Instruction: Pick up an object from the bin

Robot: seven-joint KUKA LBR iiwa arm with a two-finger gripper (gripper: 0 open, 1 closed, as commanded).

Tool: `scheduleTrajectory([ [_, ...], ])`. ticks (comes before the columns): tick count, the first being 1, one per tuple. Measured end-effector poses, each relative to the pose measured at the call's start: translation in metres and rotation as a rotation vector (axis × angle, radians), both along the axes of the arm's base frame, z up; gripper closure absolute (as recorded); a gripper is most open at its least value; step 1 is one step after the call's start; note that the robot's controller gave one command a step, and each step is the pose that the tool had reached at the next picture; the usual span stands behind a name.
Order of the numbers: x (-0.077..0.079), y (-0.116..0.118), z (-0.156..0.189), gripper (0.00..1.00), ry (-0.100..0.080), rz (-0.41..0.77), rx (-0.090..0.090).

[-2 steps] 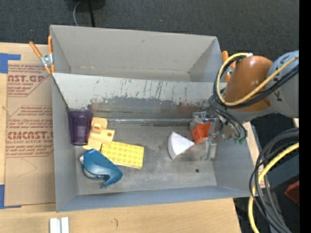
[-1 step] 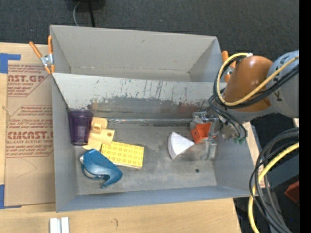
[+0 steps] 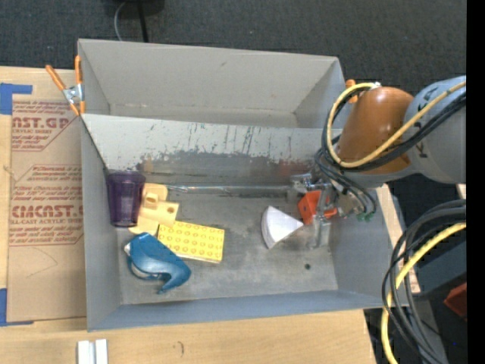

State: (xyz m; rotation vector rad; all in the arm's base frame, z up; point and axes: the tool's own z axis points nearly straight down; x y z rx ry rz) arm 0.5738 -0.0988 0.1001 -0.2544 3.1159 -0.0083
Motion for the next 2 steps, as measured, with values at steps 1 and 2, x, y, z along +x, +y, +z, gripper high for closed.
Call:
scheduleTrajectory([
  [1,0.0144,0.0367,-0.0251,0.0,0.001,0.22,0.0],
  [2,0.0136,0.0444,-0.0298,1.0,-0.004,0.295,-0.003],
])
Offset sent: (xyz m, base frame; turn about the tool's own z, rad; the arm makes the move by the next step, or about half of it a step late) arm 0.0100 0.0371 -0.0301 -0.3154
